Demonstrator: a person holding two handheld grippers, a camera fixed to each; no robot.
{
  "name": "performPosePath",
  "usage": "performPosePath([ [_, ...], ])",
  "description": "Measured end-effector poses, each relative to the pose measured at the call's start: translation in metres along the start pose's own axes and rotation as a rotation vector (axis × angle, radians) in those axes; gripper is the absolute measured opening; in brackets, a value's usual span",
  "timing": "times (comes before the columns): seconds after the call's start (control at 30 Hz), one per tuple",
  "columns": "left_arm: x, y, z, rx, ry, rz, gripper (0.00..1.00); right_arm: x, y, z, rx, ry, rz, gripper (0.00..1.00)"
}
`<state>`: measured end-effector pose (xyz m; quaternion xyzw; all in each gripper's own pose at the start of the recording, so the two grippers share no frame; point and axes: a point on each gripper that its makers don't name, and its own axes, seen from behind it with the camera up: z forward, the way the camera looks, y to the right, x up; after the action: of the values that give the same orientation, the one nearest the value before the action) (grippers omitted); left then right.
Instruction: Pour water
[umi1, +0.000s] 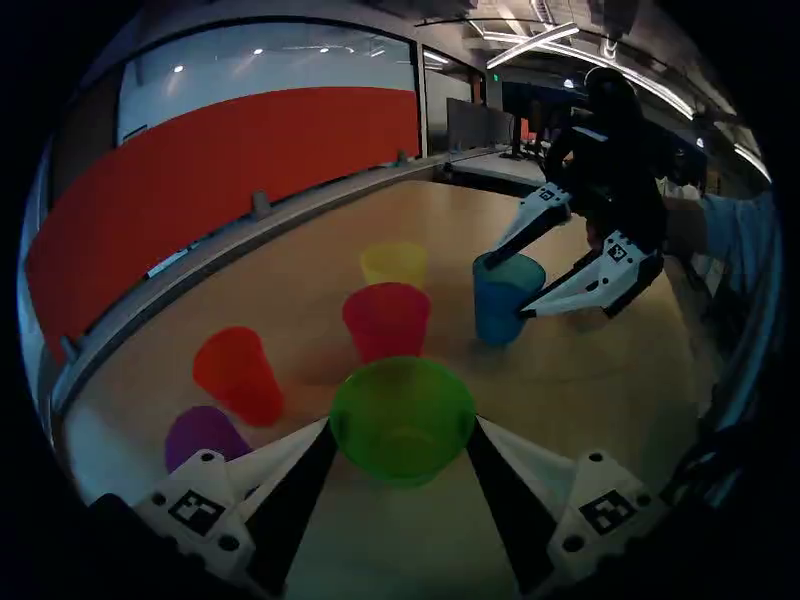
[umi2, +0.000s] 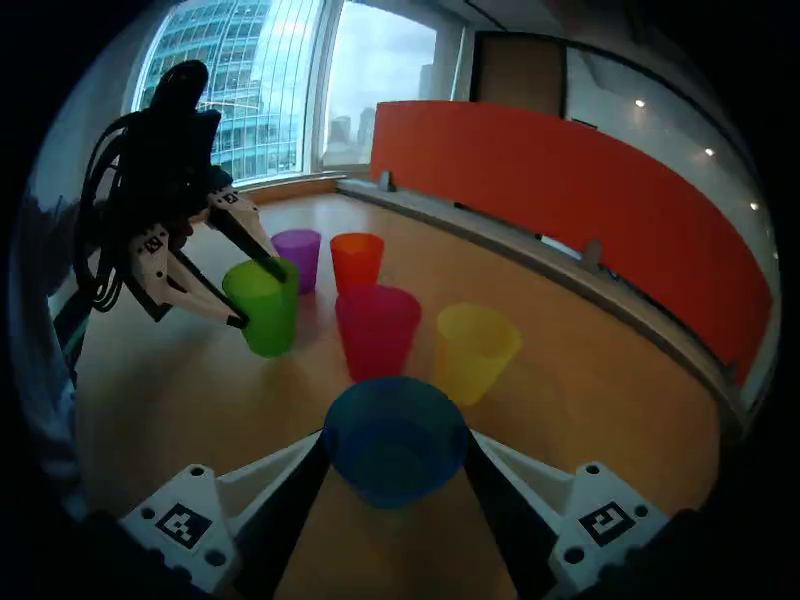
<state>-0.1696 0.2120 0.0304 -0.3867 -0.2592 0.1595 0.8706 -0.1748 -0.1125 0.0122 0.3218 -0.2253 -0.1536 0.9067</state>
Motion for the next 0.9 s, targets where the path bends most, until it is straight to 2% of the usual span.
performPosePath([
  [0.47, 0.029, 0.008, -0.036, 0.045, 0.1, 0.003, 0.87, 0.048, -0.009, -0.038, -0.018, 0.116, 0.0, 0.92],
  [0.9, 0.058, 0.004, -0.063, 0.082, 0.204, -0.025, 0.87, 0.09, -0.022, -0.061, -0.033, 0.253, 0.022, 0.92],
])
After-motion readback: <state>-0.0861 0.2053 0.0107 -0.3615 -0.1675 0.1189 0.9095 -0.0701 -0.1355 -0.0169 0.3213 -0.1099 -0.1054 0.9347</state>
